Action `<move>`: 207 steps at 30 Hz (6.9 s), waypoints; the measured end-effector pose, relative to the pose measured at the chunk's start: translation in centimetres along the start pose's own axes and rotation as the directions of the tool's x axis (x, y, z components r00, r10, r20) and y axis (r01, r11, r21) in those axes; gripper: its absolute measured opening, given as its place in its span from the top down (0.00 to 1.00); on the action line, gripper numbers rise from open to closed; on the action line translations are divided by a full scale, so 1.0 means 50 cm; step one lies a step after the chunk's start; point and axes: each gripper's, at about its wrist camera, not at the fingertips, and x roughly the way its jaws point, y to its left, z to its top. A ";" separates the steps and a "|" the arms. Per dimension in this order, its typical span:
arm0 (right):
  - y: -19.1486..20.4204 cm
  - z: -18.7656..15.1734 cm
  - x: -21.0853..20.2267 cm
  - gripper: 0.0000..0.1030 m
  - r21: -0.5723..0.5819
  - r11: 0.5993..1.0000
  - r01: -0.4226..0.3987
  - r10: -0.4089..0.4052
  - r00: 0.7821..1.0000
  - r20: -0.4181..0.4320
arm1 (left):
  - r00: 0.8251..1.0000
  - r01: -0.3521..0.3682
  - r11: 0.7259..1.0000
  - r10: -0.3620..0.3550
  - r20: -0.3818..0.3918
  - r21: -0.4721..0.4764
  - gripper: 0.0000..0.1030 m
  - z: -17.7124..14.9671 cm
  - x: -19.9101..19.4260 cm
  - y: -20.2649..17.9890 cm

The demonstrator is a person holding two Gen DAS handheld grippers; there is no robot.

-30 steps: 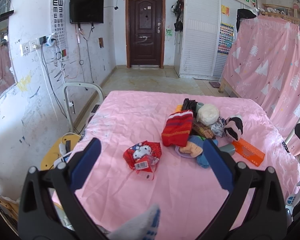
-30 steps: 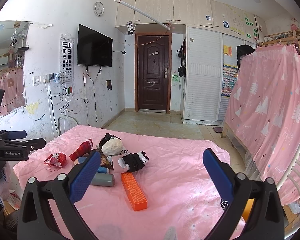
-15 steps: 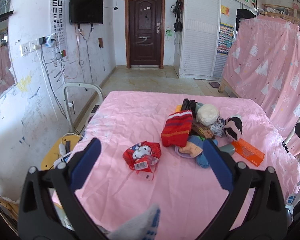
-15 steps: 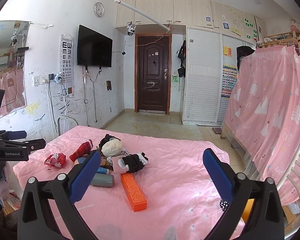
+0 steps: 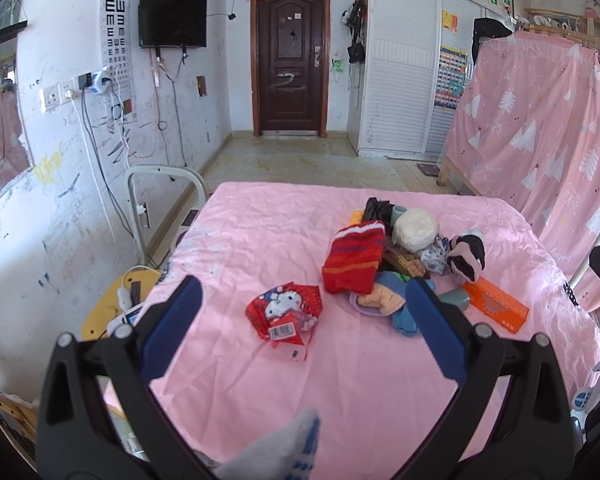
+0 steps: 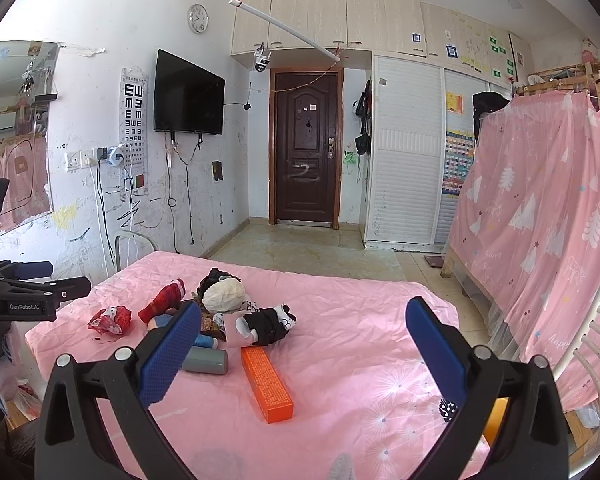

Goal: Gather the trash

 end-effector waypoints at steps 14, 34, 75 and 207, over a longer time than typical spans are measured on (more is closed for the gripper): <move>0.003 -0.005 0.014 0.10 -0.006 1.000 -0.006 0.006 1.000 -0.022 | 1.000 -0.002 1.000 0.002 -0.012 -0.006 0.06 0.001 0.006 0.008; 0.008 -0.059 0.215 0.10 0.079 0.977 -0.200 0.215 0.912 -0.348 | 0.979 0.036 0.999 -0.038 -0.198 -0.012 0.15 -0.026 0.165 0.052; -0.191 -0.033 0.132 0.86 0.219 0.952 -0.211 0.279 0.896 -0.346 | 0.948 0.316 0.929 -0.303 -0.093 0.193 0.64 0.079 0.054 -0.226; -0.022 -0.028 0.381 0.65 0.221 0.951 -0.218 0.298 0.840 -0.453 | 0.932 0.258 0.965 -0.262 -0.252 -0.048 0.83 0.075 0.250 0.015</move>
